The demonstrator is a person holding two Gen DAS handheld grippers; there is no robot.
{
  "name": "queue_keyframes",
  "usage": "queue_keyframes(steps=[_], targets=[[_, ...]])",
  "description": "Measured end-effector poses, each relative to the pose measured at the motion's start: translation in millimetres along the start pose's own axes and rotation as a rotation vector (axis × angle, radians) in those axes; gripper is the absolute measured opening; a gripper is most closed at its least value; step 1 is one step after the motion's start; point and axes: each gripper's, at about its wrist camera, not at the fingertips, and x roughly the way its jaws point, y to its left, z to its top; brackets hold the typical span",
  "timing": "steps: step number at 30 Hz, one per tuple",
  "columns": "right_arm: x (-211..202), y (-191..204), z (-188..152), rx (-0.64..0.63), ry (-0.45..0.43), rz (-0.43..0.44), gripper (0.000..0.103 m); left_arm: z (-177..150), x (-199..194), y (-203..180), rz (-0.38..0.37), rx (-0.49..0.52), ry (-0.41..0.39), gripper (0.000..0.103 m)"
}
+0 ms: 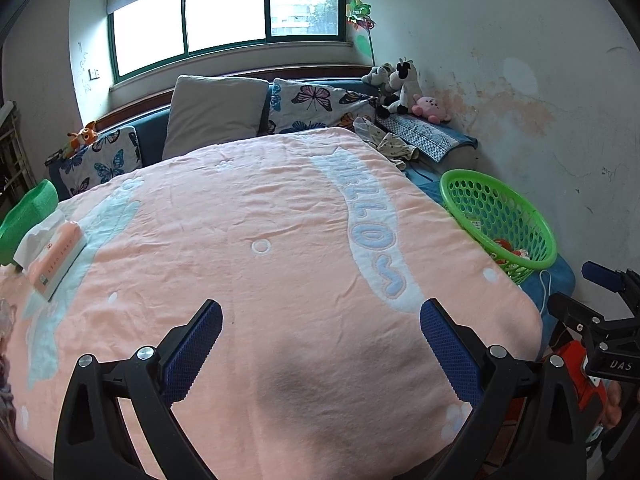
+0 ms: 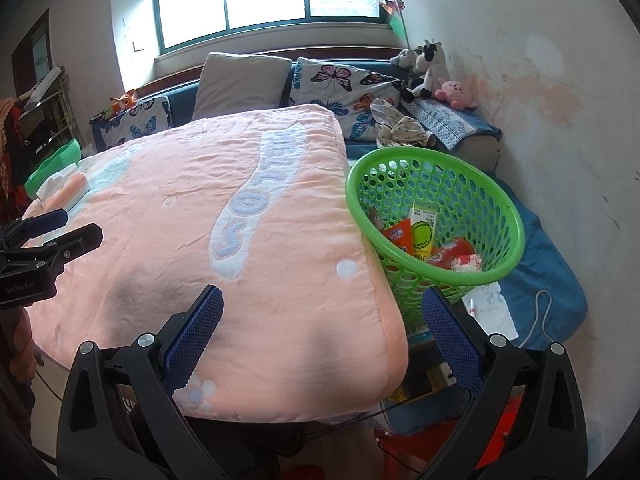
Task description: Collect trash
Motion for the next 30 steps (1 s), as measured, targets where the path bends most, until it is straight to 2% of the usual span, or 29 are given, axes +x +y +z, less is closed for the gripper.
queue_keyframes(steps=[11,21,30], targets=[[0,3,-3,0.004,-0.002,0.008,0.098,-4,-5,4,-0.005,-0.028,-0.001,0.096],[-2,13,-4,-0.008,-0.009,0.029,0.098,-10,-16,8,0.048,-0.023,-0.023,0.096],[-3,16,-5,-0.012,-0.012,0.043,0.098,-15,-18,9,0.056,-0.027,-0.018,0.096]])
